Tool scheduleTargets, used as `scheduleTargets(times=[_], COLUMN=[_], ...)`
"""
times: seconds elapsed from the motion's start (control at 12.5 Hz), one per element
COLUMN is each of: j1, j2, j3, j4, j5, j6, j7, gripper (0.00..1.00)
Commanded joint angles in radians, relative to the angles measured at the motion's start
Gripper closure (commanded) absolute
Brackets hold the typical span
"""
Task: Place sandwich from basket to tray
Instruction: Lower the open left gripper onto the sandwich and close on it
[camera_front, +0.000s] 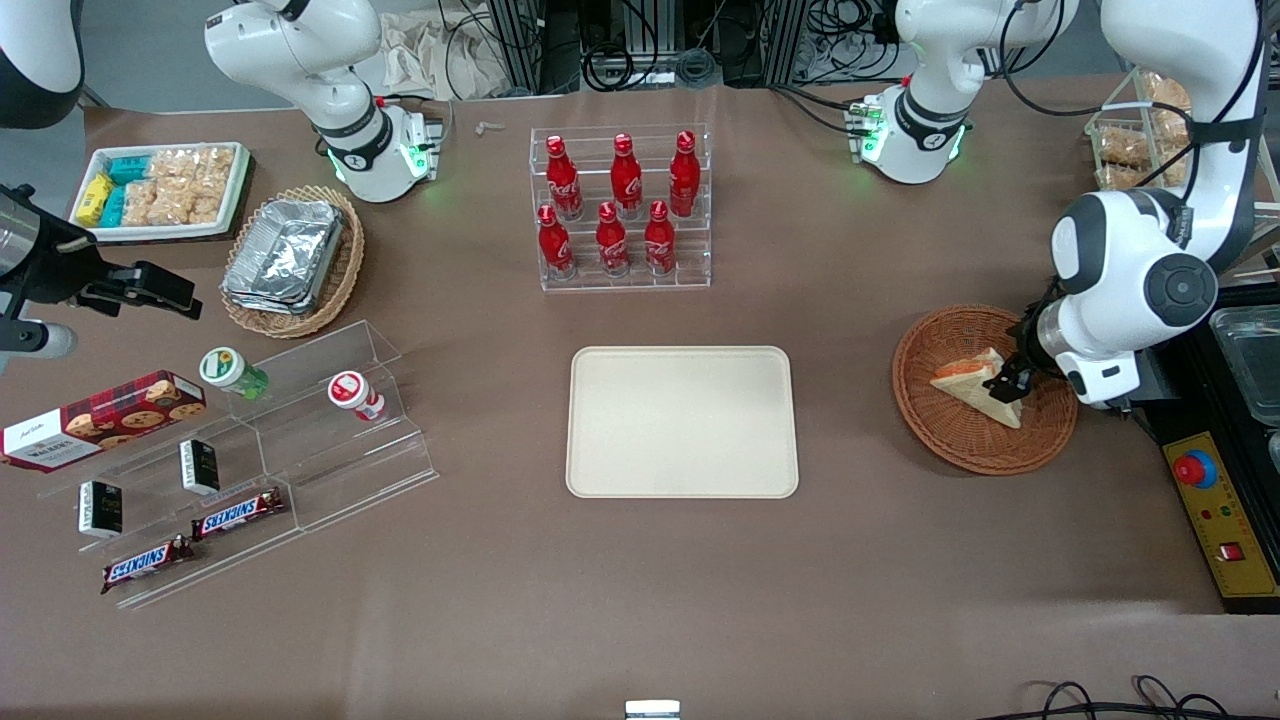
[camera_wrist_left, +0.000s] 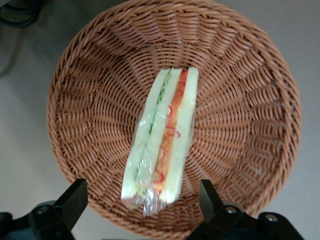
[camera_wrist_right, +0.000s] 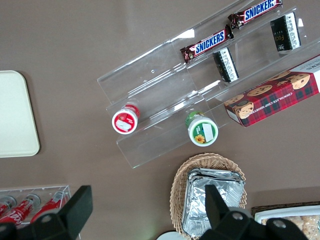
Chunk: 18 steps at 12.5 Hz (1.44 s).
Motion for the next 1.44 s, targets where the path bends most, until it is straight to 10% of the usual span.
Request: scheduleTargets(times=[0.0,0.8,0.88,1.12,1.36], j1=[0.003,0.002,0.002,0.002,-0.005], j2=[0.020,0.126,0.131,0.119,0.044], j3=[0.007,0.008,0.008,0.008,0.004], j4=[-0.043,-0.045,-0.044,-0.043,-0.038], j5=[0.001,0.000,0.000,-0.002,0.000], j6=[0.091,0.192,0.198,0.200,0.159], j7=[-0.025,-0.026,-0.026,-0.069,-0.080], gripper=[0.00,0.05,0.16,0.95,1.00])
